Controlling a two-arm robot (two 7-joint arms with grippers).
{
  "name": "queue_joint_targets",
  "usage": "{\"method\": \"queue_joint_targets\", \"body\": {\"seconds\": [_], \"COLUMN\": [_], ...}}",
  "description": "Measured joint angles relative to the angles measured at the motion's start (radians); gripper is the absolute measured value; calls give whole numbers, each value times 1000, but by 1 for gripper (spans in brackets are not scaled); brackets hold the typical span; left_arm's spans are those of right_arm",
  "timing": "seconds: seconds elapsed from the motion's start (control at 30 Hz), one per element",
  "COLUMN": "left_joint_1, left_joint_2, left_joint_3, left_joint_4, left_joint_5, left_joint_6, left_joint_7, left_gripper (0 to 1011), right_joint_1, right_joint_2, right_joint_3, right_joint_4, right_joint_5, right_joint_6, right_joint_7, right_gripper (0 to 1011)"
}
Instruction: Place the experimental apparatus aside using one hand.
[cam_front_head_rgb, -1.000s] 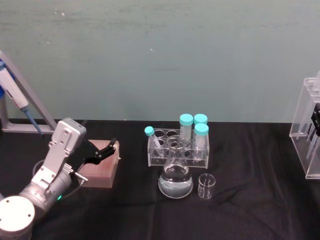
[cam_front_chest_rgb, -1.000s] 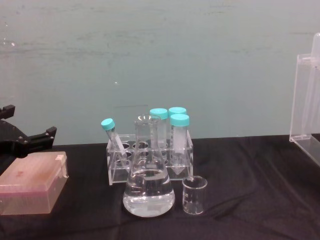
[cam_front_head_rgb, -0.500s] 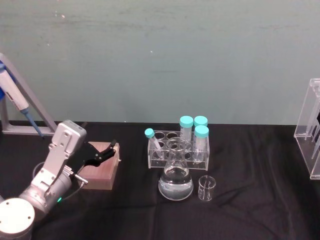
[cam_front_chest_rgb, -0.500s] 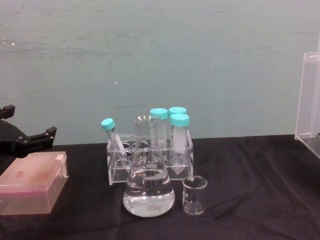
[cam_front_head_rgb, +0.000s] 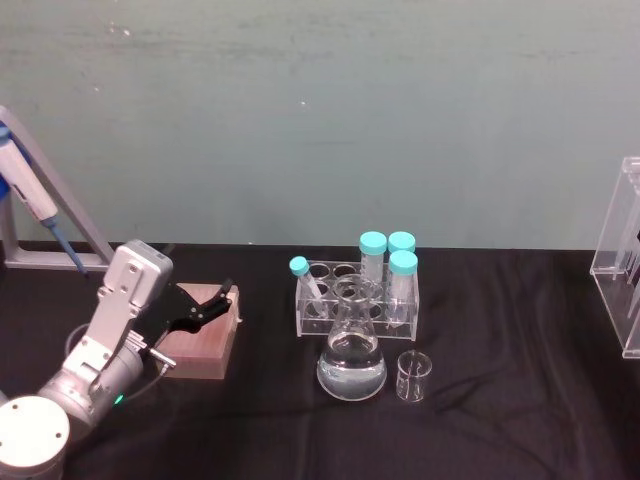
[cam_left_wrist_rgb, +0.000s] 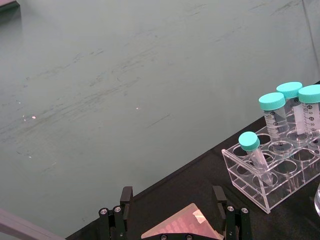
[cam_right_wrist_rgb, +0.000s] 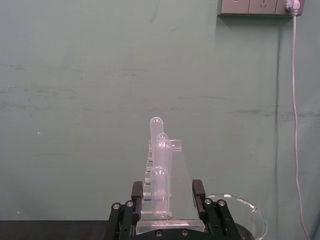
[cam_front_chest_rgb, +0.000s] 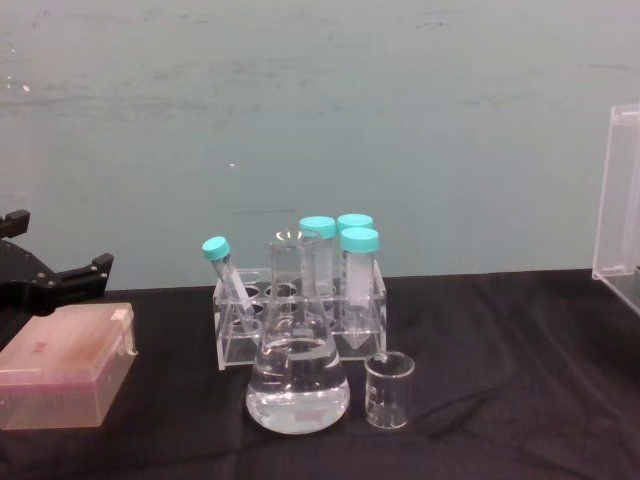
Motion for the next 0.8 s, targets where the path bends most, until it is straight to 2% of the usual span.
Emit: {"method": "queue_joint_targets", "body": {"seconds": [0.8], "left_joint_1": [0], "left_joint_2": [0], "left_joint_3": [0], "left_joint_4": [0], "left_joint_5": [0], "left_joint_6": [0], "left_joint_7": [0], "left_gripper": [1000], "right_joint_1": [19], "right_joint_2": [3], "right_joint_3": [-1], "right_joint_4": [45], "right_joint_5": [14], "right_joint_6": [-10], "right_joint_7": [7], "right_gripper": [599]}}
